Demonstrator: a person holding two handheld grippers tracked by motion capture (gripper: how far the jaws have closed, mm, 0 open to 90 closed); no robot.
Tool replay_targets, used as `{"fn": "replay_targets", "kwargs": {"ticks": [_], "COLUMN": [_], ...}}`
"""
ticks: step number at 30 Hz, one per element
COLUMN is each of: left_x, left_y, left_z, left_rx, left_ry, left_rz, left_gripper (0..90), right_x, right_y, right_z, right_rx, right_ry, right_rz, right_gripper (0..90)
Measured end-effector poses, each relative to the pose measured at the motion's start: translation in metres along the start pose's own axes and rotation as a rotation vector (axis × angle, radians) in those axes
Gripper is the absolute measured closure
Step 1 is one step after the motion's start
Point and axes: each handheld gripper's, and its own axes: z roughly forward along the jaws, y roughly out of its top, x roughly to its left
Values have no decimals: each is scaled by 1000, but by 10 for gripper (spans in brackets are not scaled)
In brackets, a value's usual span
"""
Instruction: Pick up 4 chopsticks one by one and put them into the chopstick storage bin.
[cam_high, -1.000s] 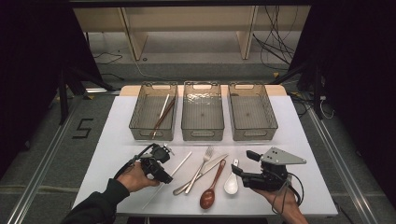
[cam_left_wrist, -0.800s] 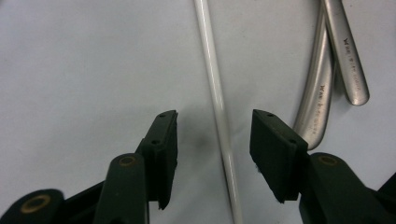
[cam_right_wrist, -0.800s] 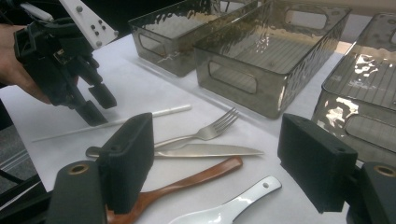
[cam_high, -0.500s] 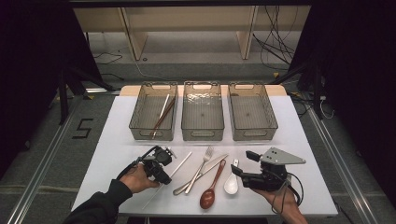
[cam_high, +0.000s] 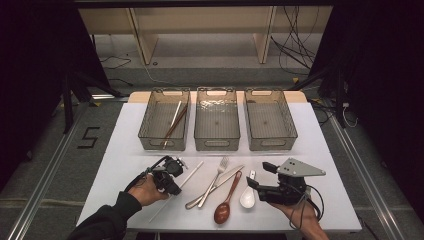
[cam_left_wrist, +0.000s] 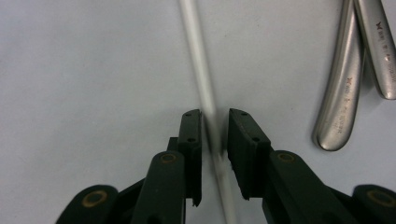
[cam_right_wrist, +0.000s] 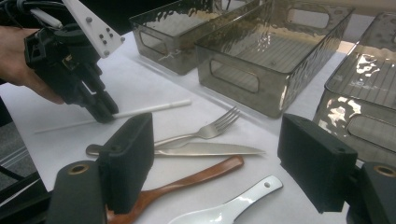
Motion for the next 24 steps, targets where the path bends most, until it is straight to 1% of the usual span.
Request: {"fn": "replay_targets", "kwargs": {"ticks": [3, 4, 10, 17, 20, 24], "left_x": [0, 0, 0, -1, -2, -3], "left_y": [1, 1, 1, 2, 2, 3], "left_z": [0, 0, 0, 0, 0, 1], "left_rx": [5, 3, 2, 3, 9, 14], "left_ry": [5, 6, 6, 7, 14, 20], "left_rz": [6, 0, 2, 17, 24, 19], "left_gripper": [769, 788, 804, 843, 844, 834], "right_x": [-1, -1, 0, 0, 0, 0], "right_y": [0, 0, 0, 0, 0, 0], "right_z": [0, 0, 1, 1, 0, 0], "right_rx": [-1, 0, 3, 0, 2, 3], "right_ry": [1, 1, -1, -1, -3, -4], "right_rz": [2, 3, -1, 1, -3, -6], "right_gripper": [281, 281, 281, 281, 281, 281]}}
